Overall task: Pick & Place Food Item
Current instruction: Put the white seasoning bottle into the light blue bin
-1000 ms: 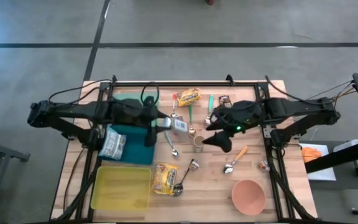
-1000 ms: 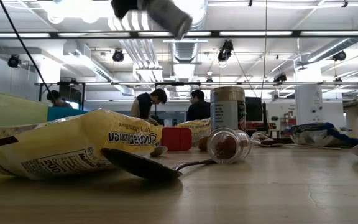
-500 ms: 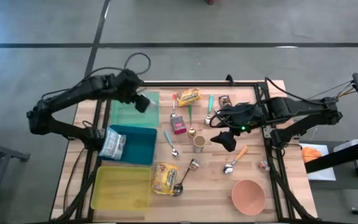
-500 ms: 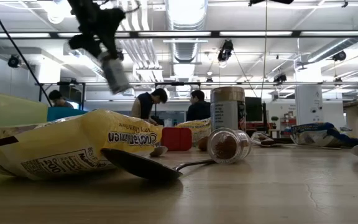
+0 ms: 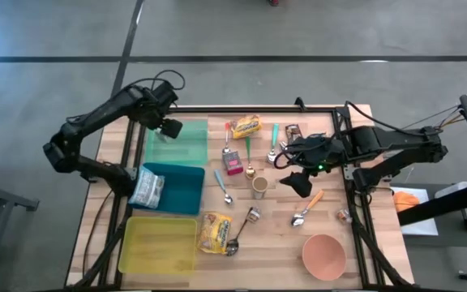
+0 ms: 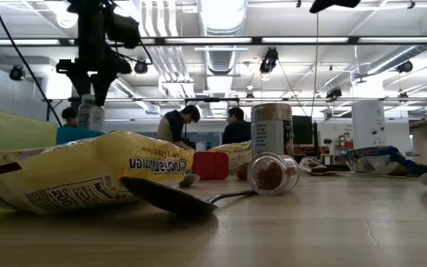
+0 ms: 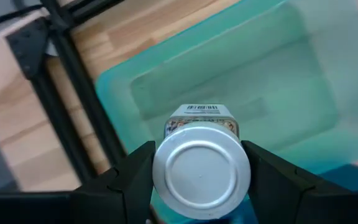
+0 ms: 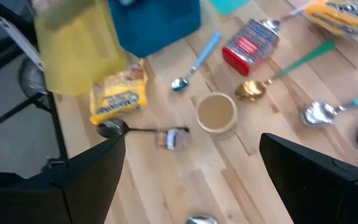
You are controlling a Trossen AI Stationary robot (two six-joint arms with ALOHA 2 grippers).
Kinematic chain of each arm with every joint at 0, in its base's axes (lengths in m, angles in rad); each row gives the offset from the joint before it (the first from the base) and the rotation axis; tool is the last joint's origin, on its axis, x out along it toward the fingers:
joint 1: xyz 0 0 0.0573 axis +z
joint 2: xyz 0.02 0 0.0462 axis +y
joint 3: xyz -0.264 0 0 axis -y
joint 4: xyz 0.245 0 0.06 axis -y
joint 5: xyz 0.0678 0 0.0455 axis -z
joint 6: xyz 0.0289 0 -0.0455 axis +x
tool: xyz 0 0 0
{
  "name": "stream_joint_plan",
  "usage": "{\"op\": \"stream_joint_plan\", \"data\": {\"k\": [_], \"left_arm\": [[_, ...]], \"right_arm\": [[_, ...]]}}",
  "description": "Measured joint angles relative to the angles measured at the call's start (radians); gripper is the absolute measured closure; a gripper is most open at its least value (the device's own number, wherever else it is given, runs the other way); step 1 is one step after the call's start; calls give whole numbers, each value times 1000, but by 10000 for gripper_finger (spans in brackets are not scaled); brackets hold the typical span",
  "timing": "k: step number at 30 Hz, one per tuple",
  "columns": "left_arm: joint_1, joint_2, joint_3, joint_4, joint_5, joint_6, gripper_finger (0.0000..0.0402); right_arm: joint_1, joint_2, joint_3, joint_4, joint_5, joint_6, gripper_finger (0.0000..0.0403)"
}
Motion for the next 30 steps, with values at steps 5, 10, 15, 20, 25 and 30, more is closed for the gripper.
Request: {"op": "stream_joint_plan", "data": {"k": [5, 10, 15, 20, 25, 30], "left_arm": [[15, 68, 0, 4, -92, 3, 188], [55, 147, 0, 18, -64, 6, 188], [105, 197, 0, 45, -58, 30, 188], [168, 181, -27, 125, -41, 41, 188], [208, 123, -116, 210, 10, 41, 188], [209, 90, -201, 250, 3, 19, 188]], "right_arm": [[6, -2, 0, -15, 2, 1, 34], [13, -2, 0, -18, 17, 0, 34], [22, -3, 0, -19, 26, 1, 34], [41, -3, 0, -19, 30, -2, 34], [52, -3, 0, -21, 52, -2, 34], [52, -3, 0, -20, 52, -6, 34]]}}
